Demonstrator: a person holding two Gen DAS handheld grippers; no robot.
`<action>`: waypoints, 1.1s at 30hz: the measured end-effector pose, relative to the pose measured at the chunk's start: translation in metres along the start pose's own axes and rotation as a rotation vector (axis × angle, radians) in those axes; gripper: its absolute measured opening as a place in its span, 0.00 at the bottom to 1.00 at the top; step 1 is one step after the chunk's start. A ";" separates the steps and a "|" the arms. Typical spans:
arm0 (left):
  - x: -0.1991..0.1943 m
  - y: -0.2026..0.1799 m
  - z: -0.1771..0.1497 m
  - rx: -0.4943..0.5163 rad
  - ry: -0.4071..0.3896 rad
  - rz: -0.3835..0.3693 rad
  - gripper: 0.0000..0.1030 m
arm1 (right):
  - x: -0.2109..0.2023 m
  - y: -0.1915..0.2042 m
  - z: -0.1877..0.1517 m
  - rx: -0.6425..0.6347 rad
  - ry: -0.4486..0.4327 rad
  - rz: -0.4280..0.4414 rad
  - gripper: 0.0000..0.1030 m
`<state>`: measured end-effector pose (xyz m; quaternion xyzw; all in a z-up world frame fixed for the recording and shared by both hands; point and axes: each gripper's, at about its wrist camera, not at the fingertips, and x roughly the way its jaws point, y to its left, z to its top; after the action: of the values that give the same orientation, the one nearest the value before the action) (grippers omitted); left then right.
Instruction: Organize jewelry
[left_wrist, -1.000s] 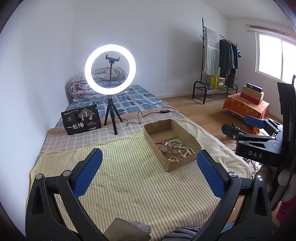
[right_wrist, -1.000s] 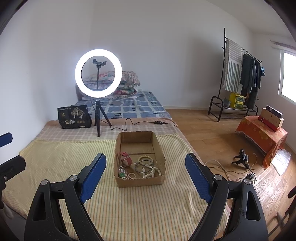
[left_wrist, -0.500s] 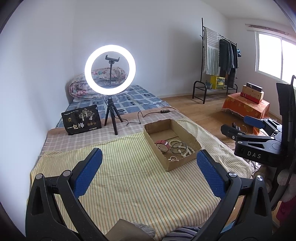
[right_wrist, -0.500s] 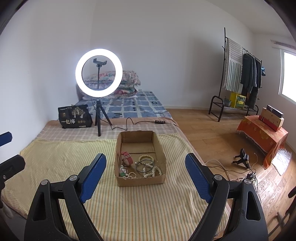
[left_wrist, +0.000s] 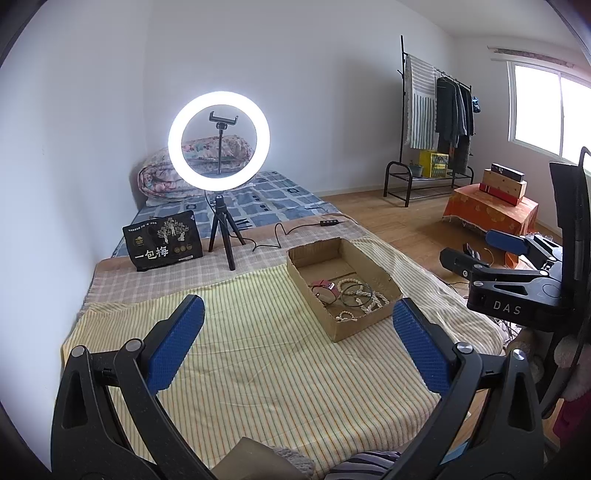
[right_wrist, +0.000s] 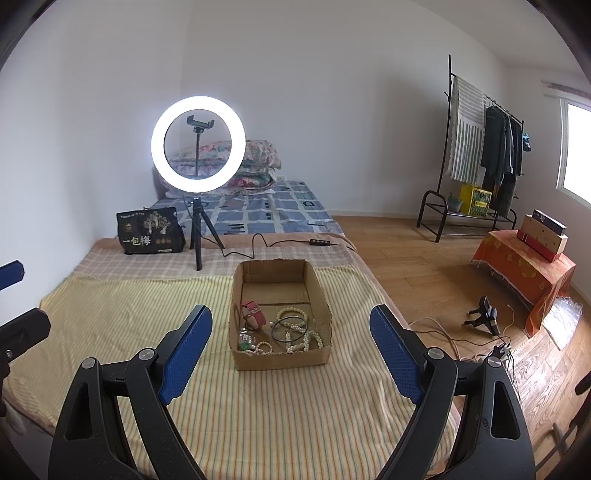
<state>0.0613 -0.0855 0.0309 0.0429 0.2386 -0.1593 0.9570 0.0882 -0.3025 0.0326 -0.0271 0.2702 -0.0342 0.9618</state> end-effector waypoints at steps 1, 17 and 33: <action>0.000 0.000 0.000 -0.001 0.001 0.000 1.00 | 0.000 0.000 0.000 0.000 0.000 0.000 0.85; -0.002 0.000 0.001 0.000 -0.004 -0.002 1.00 | -0.003 -0.001 -0.001 -0.007 -0.007 0.007 0.85; -0.005 0.003 0.003 -0.005 -0.019 0.015 1.00 | -0.002 -0.002 -0.002 -0.005 0.002 0.012 0.85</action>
<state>0.0593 -0.0820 0.0361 0.0409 0.2296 -0.1518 0.9605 0.0853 -0.3044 0.0321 -0.0281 0.2715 -0.0280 0.9616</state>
